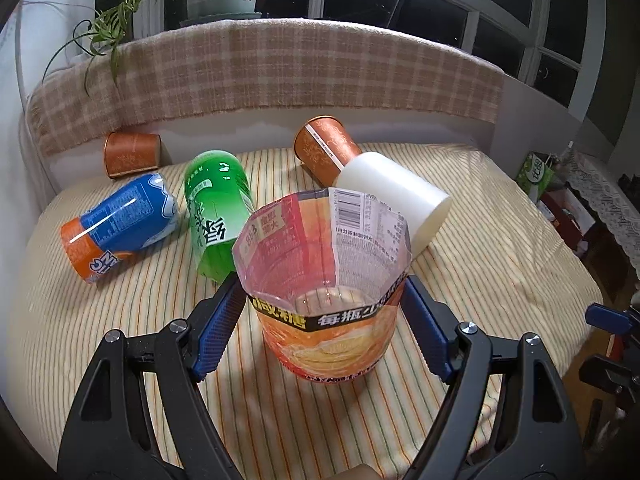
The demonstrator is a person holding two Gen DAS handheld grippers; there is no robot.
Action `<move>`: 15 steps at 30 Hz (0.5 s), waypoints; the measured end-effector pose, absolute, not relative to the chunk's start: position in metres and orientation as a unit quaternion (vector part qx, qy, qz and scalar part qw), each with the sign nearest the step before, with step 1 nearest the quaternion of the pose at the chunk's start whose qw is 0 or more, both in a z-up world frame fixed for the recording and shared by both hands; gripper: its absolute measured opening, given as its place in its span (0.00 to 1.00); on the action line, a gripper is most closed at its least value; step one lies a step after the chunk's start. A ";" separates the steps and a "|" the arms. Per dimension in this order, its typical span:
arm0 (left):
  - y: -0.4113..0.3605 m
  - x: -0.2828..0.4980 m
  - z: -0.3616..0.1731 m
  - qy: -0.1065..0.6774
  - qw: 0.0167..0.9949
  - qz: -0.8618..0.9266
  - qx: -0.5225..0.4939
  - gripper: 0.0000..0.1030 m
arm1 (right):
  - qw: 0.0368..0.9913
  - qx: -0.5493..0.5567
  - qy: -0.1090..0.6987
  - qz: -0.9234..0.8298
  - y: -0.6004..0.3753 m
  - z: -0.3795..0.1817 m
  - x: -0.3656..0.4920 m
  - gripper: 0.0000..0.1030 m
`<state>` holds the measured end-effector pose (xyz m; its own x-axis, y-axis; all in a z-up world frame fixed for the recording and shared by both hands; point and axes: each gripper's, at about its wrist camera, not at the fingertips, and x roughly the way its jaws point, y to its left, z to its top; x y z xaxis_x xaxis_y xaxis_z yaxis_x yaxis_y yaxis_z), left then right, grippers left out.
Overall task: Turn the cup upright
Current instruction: 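Lower the upright orange cup onto the mattress and open the left tool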
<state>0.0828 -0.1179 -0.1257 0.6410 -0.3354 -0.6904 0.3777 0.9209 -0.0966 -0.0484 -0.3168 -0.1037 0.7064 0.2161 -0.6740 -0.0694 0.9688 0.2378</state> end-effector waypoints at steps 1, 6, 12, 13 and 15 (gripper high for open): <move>-0.118 0.082 -0.126 0.376 0.905 -0.198 0.029 0.79 | 0.919 0.097 0.374 0.079 -0.316 -0.103 -0.048 0.78; -0.114 0.077 -0.122 0.381 0.901 -0.206 0.027 0.82 | 0.922 0.090 0.369 0.080 -0.311 -0.101 -0.048 0.78; -0.103 0.066 -0.113 0.374 0.904 -0.205 0.021 0.85 | 0.928 0.079 0.356 0.078 -0.305 -0.096 -0.047 0.78; -0.101 0.064 -0.111 0.373 0.905 -0.204 0.019 0.85 | 0.929 0.078 0.353 0.079 -0.305 -0.095 -0.046 0.78; -0.096 0.058 -0.106 0.367 0.908 -0.203 0.016 0.85 | 0.931 0.076 0.349 0.079 -0.304 -0.092 -0.045 0.78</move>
